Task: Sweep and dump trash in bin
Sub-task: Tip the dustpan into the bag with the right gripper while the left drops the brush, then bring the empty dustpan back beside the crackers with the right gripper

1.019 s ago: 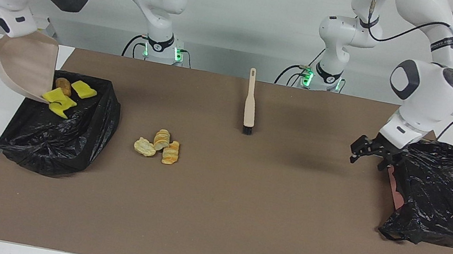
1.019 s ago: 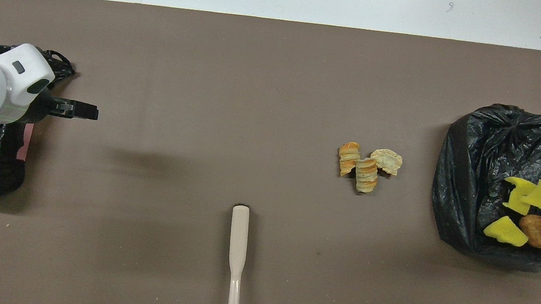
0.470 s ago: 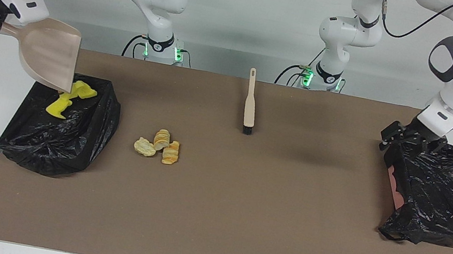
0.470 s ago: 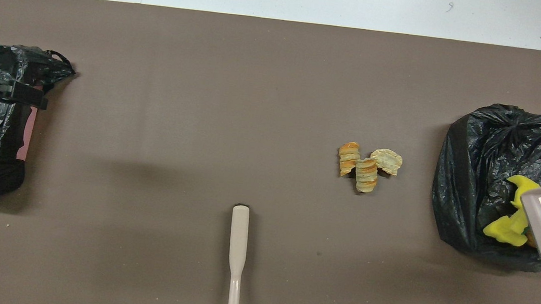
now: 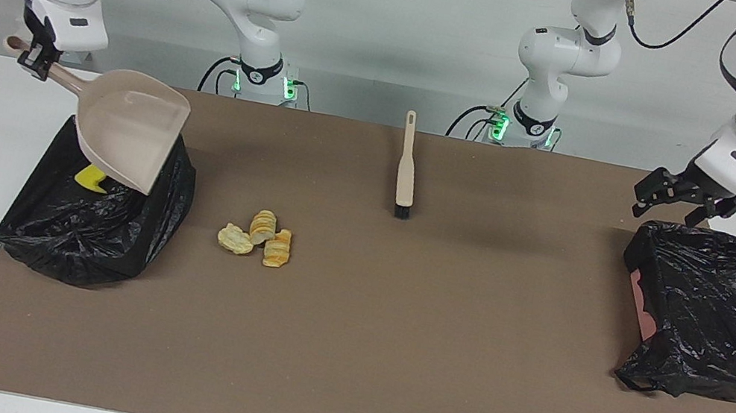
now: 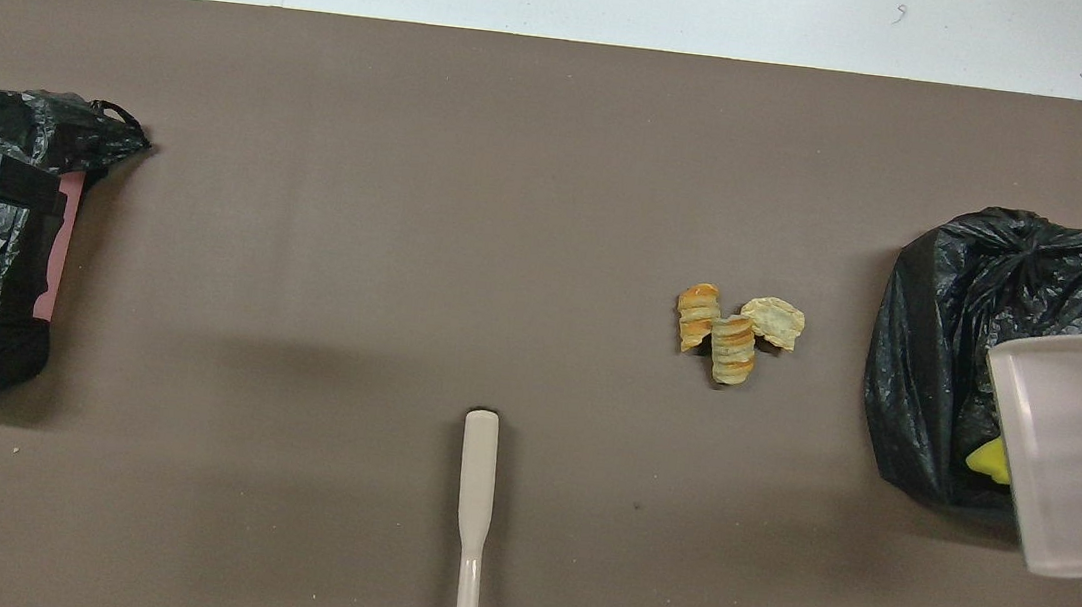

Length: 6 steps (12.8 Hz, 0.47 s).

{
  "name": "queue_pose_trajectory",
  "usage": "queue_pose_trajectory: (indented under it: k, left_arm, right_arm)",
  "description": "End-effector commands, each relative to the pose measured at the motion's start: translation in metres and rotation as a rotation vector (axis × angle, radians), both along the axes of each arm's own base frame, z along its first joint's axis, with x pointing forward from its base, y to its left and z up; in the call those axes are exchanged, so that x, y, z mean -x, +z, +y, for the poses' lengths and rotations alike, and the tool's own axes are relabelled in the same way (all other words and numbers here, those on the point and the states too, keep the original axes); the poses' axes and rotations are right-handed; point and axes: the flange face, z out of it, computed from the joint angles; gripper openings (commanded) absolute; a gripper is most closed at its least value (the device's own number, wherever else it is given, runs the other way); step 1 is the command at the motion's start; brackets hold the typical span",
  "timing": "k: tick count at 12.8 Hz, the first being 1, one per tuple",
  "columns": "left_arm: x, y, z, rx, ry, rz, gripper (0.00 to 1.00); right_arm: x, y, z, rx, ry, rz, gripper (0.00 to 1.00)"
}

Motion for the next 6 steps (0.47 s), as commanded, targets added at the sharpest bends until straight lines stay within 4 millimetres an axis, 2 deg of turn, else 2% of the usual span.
queue_pose_trajectory:
  k: [1, 2, 5, 6]
  left_arm:
    - [0.018, 0.019, -0.001, -0.019, 0.009, 0.009, 1.00]
    - [0.023, 0.014, -0.002, -0.019, 0.004, 0.021, 1.00]
    - [0.035, 0.010, -0.002, -0.020, 0.013, 0.034, 1.00]
    - [0.035, 0.010, -0.003, -0.020, 0.013, 0.035, 1.00]
  right_arm:
    - [0.000, -0.003, 0.042, -0.103, -0.217, -0.139, 0.00]
    - [-0.003, -0.004, 0.048, -0.153, -0.324, -0.199, 0.00]
    - [-0.012, -0.017, 0.111, -0.235, -0.572, -0.303, 0.00]
    - [-0.015, -0.023, 0.138, -0.257, -0.662, -0.329, 0.00]
